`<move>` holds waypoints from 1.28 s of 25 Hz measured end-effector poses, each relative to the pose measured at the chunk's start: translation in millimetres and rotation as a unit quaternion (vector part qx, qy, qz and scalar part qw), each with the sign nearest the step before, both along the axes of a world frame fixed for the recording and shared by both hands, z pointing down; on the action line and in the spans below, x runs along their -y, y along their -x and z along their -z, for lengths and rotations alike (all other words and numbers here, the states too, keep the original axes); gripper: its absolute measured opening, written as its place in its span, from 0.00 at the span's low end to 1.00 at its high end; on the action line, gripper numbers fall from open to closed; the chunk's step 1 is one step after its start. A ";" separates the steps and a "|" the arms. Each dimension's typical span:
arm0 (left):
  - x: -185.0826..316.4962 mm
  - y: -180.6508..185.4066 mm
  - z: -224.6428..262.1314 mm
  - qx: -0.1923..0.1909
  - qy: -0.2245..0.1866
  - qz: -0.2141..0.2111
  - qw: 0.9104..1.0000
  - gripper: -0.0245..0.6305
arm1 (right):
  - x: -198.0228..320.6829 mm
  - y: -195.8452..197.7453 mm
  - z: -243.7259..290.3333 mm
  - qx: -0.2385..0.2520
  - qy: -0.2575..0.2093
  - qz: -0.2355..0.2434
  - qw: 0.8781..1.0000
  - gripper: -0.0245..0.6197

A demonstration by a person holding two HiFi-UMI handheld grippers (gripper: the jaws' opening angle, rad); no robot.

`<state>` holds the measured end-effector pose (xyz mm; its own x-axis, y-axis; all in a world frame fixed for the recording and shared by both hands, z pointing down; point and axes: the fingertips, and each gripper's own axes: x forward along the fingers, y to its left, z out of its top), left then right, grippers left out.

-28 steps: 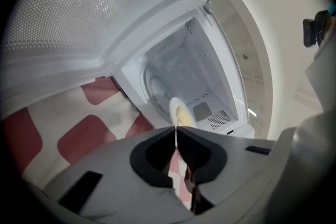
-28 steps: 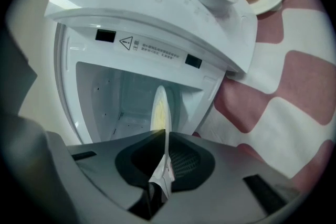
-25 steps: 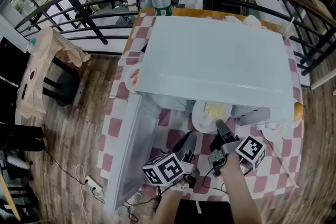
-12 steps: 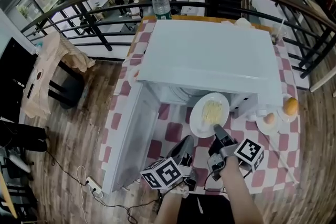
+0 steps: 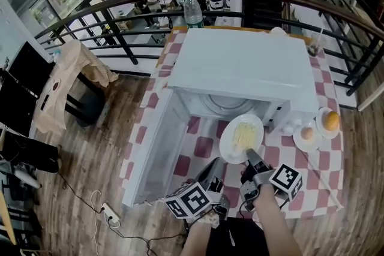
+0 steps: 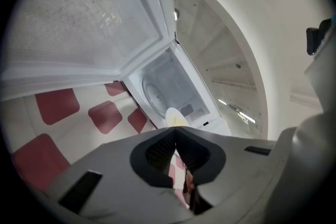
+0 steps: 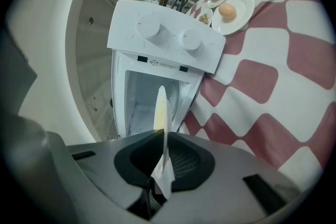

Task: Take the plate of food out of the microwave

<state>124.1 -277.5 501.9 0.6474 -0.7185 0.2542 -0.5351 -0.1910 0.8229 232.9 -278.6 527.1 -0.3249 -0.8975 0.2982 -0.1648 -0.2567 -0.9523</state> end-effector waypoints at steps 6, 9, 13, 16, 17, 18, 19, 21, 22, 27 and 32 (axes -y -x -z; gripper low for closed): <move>-9.5 4.5 4.1 -0.005 -0.002 -0.010 1.000 0.04 | -12.3 5.0 8.6 -0.001 -0.009 -0.008 1.000 0.10; -17.6 11.8 7.4 -0.006 0.000 -0.015 1.000 0.04 | -22.2 9.0 15.1 0.000 -0.015 -0.018 1.000 0.10; -28.4 17.2 14.0 -0.009 -0.003 -0.027 1.000 0.04 | -38.5 12.0 19.5 -0.004 -0.011 -0.034 0.999 0.10; -34.9 20.4 16.2 -0.005 -0.007 -0.035 0.999 0.04 | -48.7 16.0 21.2 0.001 -0.007 -0.040 0.999 0.10; -37.7 21.4 16.5 -0.004 -0.007 -0.037 0.999 0.04 | -51.3 18.1 22.3 0.004 -0.011 -0.041 0.999 0.10; -40.4 22.5 16.9 -0.004 -0.007 -0.038 0.999 0.04 | -54.0 20.0 23.2 0.006 -0.015 -0.041 0.999 0.10; -42.8 23.5 17.5 -0.005 -0.008 -0.040 0.999 0.04 | -57.2 21.3 23.4 0.005 -0.015 -0.042 0.999 0.10; -46.2 24.7 19.0 -0.006 -0.011 -0.043 0.999 0.04 | -63.4 22.3 22.9 0.002 -0.009 -0.044 0.999 0.10; -47.4 25.1 19.6 -0.006 -0.012 -0.044 0.999 0.04 | -65.2 22.6 23.3 0.002 -0.008 -0.046 0.999 0.10; -49.8 28.0 23.0 -0.007 -0.012 -0.045 0.999 0.04 | -70.6 25.1 27.8 0.003 -0.006 -0.050 0.999 0.10; -49.3 26.6 28.0 -0.009 -0.017 -0.046 0.999 0.04 | -70.7 26.5 31.5 0.006 -0.016 -0.050 0.999 0.10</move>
